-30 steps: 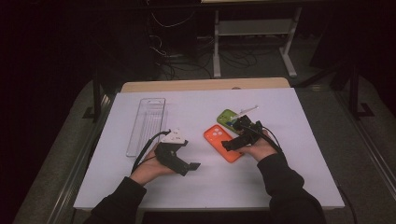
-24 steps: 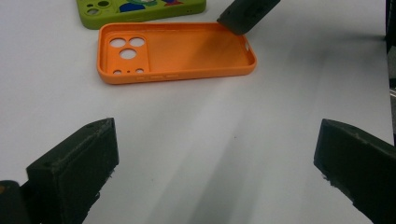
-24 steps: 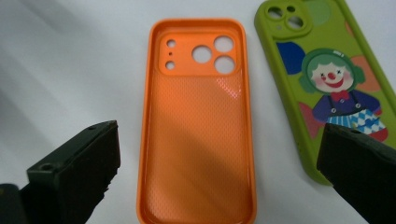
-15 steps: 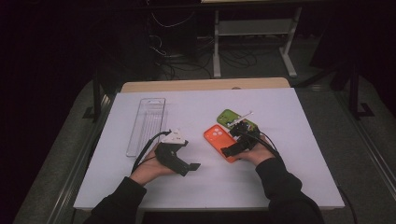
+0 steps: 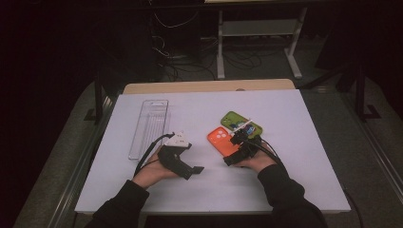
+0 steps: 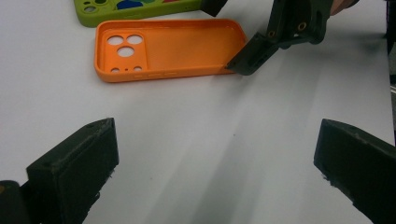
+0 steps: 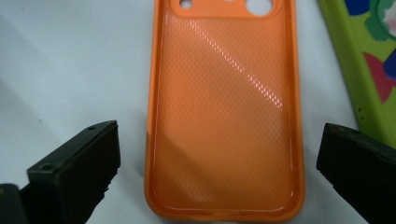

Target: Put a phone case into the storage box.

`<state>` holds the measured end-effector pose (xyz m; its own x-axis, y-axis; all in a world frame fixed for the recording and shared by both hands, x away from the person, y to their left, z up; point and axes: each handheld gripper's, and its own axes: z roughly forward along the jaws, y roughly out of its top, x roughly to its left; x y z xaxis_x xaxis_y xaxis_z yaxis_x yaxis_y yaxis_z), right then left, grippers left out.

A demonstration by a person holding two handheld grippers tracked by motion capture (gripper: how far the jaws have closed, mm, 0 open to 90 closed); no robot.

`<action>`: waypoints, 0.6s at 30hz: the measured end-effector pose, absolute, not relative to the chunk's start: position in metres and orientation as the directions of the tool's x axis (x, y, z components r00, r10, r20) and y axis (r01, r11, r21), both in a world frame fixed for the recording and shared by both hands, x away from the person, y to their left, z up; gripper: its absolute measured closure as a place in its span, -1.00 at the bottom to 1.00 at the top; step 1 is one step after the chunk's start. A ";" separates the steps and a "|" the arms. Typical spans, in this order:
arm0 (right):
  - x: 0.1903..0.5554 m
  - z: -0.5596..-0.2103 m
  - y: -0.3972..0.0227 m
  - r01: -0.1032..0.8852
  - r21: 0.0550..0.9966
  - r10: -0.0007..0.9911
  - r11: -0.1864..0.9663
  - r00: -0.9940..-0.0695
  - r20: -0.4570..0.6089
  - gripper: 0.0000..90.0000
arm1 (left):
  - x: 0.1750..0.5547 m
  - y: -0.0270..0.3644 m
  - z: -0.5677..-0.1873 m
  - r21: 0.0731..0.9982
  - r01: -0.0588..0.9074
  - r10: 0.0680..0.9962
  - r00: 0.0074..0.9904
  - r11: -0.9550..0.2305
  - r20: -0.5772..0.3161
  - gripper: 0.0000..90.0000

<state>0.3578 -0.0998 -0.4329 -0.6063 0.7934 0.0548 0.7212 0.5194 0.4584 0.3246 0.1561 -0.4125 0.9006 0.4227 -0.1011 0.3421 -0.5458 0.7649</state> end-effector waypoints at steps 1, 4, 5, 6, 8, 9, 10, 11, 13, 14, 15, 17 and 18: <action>0.358 -0.434 -0.100 0.719 0.454 0.791 0.526 -0.610 0.050 -1.00 | 0.325 0.156 -0.412 0.765 0.342 0.423 0.901 -0.546 -0.101 -1.00; 0.357 -0.435 -0.099 0.713 0.451 0.786 0.538 -0.617 0.038 -0.97 | 0.324 0.156 -0.413 0.764 0.341 0.422 0.901 -0.548 -0.099 -1.00; 0.357 -0.435 -0.099 0.712 0.450 0.786 0.538 -0.617 0.037 -0.95 | 0.324 0.156 -0.413 0.764 0.341 0.421 0.901 -0.548 -0.099 -1.00; 0.357 -0.435 -0.099 0.716 0.447 0.788 0.537 -0.615 0.038 -0.94 | 0.324 0.156 -0.413 0.764 0.339 0.420 0.902 -0.549 -0.098 -1.00; 0.356 -0.435 -0.099 0.719 0.441 0.791 0.538 -0.611 0.032 -0.91 | 0.324 0.156 -0.413 0.763 0.340 0.420 0.902 -0.549 -0.099 -1.00; 0.356 -0.436 -0.099 0.718 0.440 0.789 0.539 -0.614 0.035 -0.88 | 0.324 0.156 -0.413 0.763 0.340 0.420 0.902 -0.550 -0.099 -1.00; 0.356 -0.437 -0.099 0.721 0.438 0.792 0.537 -0.609 0.031 -0.86 | 0.324 0.156 -0.413 0.763 0.340 0.420 0.902 -0.549 -0.099 -1.00; 0.356 -0.438 -0.100 0.721 0.436 0.791 0.538 -0.610 0.032 -0.85 | 0.324 0.156 -0.413 0.762 0.340 0.421 0.902 -0.551 -0.098 -1.00; 0.356 -0.438 -0.101 0.725 0.439 0.794 0.530 -0.606 0.042 -0.80 | 0.324 0.156 -0.413 0.762 0.341 0.420 0.902 -0.550 -0.100 -1.00; 0.356 -0.438 -0.102 0.725 0.440 0.795 0.530 -0.605 0.037 -0.77 | 0.324 0.156 -0.413 0.762 0.341 0.420 0.902 -0.551 -0.100 -1.00; 0.356 -0.437 -0.102 0.725 0.439 0.796 0.530 -0.604 0.036 -0.75 | 0.324 0.156 -0.413 0.762 0.340 0.420 0.902 -0.551 -0.099 -1.00; 0.356 -0.437 -0.102 0.729 0.437 0.801 0.527 -0.598 0.032 -0.73 | 0.324 0.155 -0.413 0.762 0.341 0.420 0.902 -0.550 -0.100 -1.00; 0.356 -0.437 -0.102 0.727 0.437 0.798 0.530 -0.601 0.032 -0.72 | 0.324 0.155 -0.413 0.762 0.341 0.420 0.902 -0.551 -0.100 -1.00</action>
<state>0.3561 -0.1021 -0.4368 -0.6015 0.7983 0.0317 0.7266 0.5301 0.4371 0.3240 0.1552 -0.4130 0.9020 0.4200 -0.0999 0.3409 -0.5510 0.7617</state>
